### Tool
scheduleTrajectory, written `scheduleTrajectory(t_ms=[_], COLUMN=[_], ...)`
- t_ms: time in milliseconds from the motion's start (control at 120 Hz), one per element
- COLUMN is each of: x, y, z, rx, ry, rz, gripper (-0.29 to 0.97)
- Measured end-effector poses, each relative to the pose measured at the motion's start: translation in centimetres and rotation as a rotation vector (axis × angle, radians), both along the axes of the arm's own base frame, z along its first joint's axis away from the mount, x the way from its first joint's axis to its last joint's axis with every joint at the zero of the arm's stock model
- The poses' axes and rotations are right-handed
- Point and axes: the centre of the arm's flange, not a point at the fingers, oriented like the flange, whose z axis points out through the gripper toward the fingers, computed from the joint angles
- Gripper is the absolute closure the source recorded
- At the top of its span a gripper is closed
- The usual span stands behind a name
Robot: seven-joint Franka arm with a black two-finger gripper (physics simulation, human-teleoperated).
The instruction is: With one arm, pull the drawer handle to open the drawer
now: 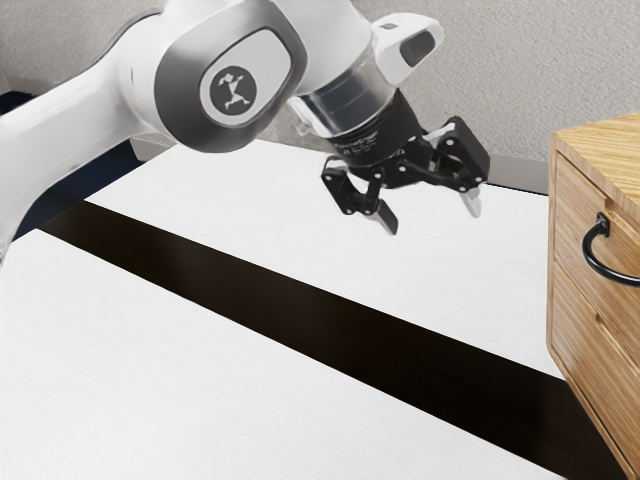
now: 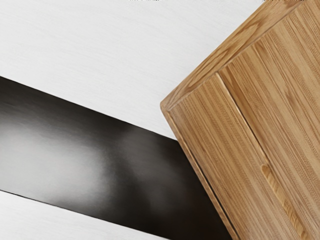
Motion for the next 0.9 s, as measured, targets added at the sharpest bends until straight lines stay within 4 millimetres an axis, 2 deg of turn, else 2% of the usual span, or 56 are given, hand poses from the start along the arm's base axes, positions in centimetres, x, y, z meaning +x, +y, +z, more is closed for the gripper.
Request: scheduleTrajectory(t_ms=[150, 275, 633, 783, 900], x=[0.0, -1.0, -0.6, -0.8, -0.9], y=[-3.5, -4.7, -5.2, -5.4, -6.0], z=[-1.8, -1.3, -3.1, -3.0, -3.7], rx=[-0.069, -0.119, -0.213, -0.24, -0.25], ry=[-0.038, -0.083, -0.133, -0.155, -0.153], rz=[0.013, 0.041, 0.138, 0.158, 0.165], gripper=[0.0, 0.0, 0.0, 0.0, 0.0])
